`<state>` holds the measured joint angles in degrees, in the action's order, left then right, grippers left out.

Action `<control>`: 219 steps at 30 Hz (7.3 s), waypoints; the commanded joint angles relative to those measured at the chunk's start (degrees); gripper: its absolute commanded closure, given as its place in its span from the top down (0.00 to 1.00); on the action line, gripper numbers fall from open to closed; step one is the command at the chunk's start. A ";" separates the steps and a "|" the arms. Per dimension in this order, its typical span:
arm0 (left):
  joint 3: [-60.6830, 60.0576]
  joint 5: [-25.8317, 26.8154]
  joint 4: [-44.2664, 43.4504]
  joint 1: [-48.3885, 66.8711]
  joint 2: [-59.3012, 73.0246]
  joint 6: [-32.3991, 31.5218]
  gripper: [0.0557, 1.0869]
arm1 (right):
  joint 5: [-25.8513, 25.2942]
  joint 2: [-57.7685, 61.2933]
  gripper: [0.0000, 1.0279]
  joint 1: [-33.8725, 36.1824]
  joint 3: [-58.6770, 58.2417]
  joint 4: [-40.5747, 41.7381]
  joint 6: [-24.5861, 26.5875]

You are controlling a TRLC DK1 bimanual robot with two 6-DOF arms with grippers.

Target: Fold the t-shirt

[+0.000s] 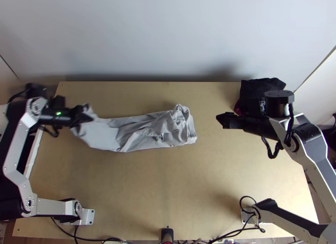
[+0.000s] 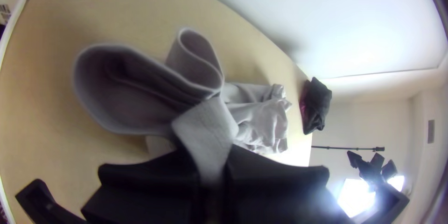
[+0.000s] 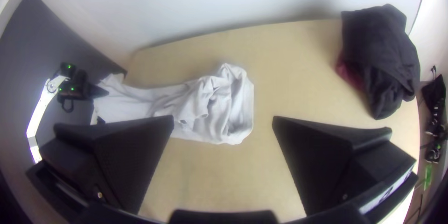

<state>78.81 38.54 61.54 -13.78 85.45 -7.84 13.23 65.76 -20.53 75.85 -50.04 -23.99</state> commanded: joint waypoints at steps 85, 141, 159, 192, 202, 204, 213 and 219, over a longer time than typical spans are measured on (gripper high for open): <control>-16.05 -28.88 -13.02 14.31 -38.69 -1.92 0.96 | 1.53 -13.81 0.95 -12.34 -40.96 26.05 -25.05; -18.95 -32.66 -18.21 -3.45 -38.60 9.59 0.95 | -8.05 52.37 0.72 -19.81 2.46 48.55 -24.79; -21.41 -27.29 -19.97 -14.96 -37.29 15.31 0.95 | -10.51 41.03 0.03 -18.40 8.78 44.50 -11.78; -23.52 -21.76 -22.25 -7.23 -34.12 8.71 0.95 | -11.56 32.15 0.03 22.64 14.58 39.93 2.37; -23.26 -21.85 -23.92 -4.59 -33.33 7.40 0.95 | -11.48 31.54 0.03 31.96 5.88 42.92 10.01; -23.35 -21.76 -24.10 -4.41 -33.07 7.40 0.95 | -11.39 31.63 0.03 34.25 5.36 43.01 11.95; -23.61 -21.85 -24.62 -3.18 -32.98 7.57 0.95 | -11.30 30.75 0.03 42.33 -0.53 45.91 21.09; -23.87 -21.85 -24.54 -3.18 -33.24 7.75 0.95 | -11.30 30.57 0.03 43.03 -11.87 56.11 27.94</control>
<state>55.16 16.73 37.12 -17.23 52.42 -0.38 1.96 96.62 20.05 73.87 -3.16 -2.39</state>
